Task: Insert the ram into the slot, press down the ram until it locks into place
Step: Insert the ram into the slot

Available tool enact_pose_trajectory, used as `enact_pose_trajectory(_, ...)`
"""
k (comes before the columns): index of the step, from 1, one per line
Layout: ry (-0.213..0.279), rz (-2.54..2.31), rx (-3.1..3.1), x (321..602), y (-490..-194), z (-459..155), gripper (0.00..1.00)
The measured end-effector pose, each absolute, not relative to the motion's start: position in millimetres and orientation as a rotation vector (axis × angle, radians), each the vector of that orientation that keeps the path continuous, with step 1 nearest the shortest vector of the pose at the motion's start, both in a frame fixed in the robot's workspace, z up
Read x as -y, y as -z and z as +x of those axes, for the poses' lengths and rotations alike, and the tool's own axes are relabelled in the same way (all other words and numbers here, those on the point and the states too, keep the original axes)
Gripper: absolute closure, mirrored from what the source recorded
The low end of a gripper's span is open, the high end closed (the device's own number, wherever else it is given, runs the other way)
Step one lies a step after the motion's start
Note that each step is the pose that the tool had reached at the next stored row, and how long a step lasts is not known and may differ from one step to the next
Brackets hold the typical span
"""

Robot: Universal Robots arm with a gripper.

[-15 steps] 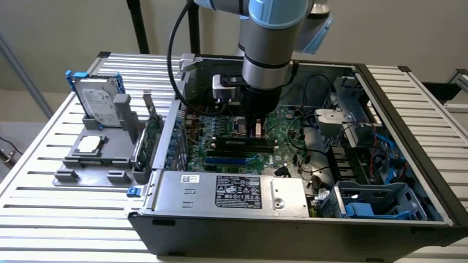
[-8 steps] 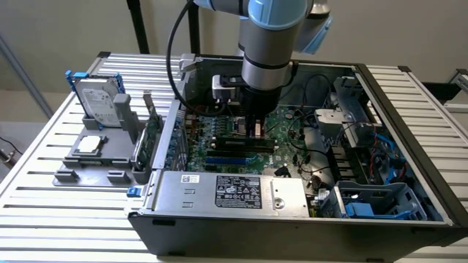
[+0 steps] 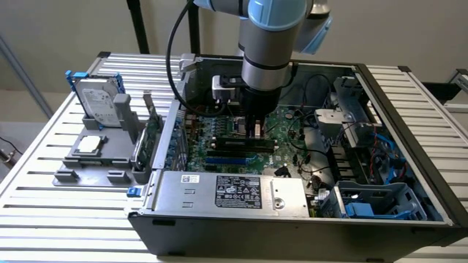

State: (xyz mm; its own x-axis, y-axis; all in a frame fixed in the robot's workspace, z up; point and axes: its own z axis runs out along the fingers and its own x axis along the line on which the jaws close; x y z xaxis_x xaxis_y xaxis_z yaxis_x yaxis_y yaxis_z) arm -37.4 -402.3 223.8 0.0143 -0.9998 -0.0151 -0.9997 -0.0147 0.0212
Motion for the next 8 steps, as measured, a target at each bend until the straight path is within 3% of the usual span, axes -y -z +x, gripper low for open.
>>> enact_pose_trajectory(8,0.04,2.234,2.202,402.0,-223.0,-37.3,0.86)
